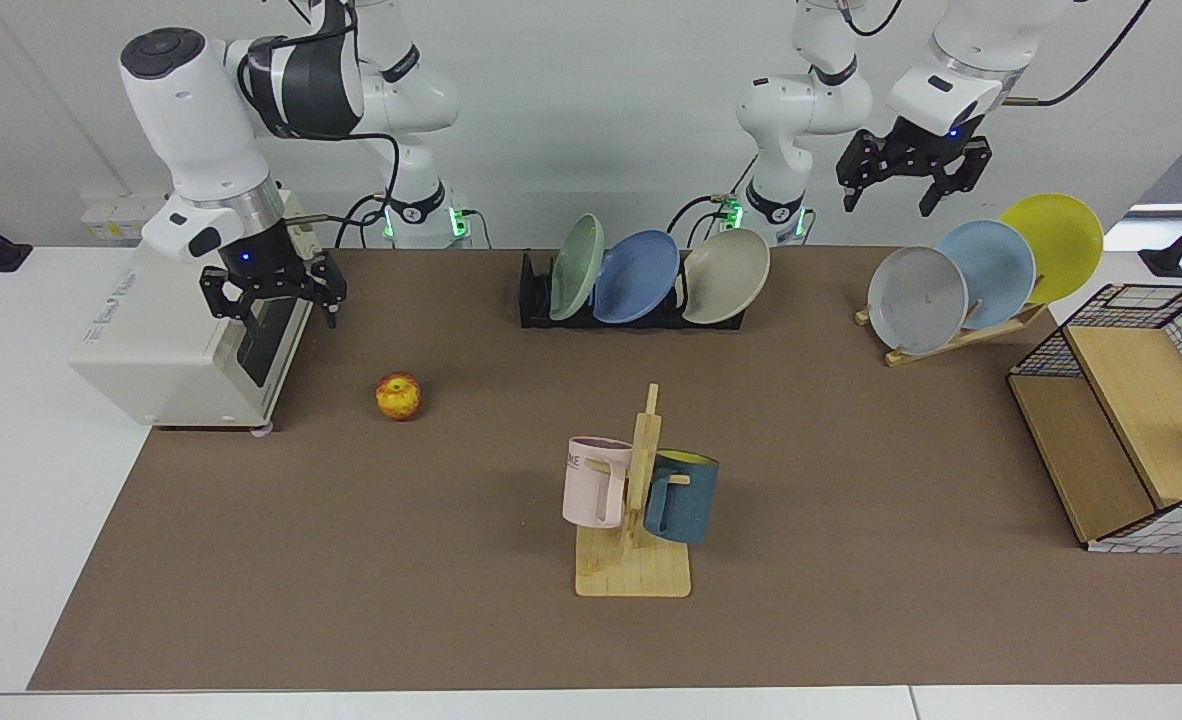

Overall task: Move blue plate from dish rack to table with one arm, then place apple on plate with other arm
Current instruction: 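Move the left gripper toward the dish rack while the right gripper reaches the apple, then grasp the blue plate rim with the left gripper while the right gripper grasps the apple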

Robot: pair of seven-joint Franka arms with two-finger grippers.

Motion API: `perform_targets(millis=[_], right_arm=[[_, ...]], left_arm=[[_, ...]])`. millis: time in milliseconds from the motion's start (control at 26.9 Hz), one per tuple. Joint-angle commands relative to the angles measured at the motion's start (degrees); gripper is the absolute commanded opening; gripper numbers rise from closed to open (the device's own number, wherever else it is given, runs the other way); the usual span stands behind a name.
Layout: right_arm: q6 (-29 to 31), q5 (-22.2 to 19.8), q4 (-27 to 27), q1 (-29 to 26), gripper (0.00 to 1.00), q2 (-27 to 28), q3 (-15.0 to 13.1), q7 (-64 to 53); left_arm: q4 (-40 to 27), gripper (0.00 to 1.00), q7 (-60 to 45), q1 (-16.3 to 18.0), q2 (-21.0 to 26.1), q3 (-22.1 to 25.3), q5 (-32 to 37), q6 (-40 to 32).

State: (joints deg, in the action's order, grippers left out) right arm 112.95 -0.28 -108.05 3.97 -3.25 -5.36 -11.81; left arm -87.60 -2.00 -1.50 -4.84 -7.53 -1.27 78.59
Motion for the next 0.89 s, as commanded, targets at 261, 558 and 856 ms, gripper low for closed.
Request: perform_targets(millis=[261, 558, 856], right_arm=[[4.73, -0.08, -0.24, -0.63, 1.0, 3.86, 0.62, 1.71], [4.82, -0.07, -0.5, 1.21, 1.0, 6.06, 0.71, 1.71], [5.61, 0.01, -4.8, 2.44, 1.0, 6.67, 0.97, 0.21]], left_arm=[[-14.79, 1.0, 0.59, -0.52, -8.7, -2.22, -4.08, 7.11], [-26.9, 0.99, 0.42, 0.0, -10.28, -8.98, -10.58, 15.62], [-41.94, 0.98, 0.68, 0.0, -13.62, -17.24, -15.6, 30.12]])
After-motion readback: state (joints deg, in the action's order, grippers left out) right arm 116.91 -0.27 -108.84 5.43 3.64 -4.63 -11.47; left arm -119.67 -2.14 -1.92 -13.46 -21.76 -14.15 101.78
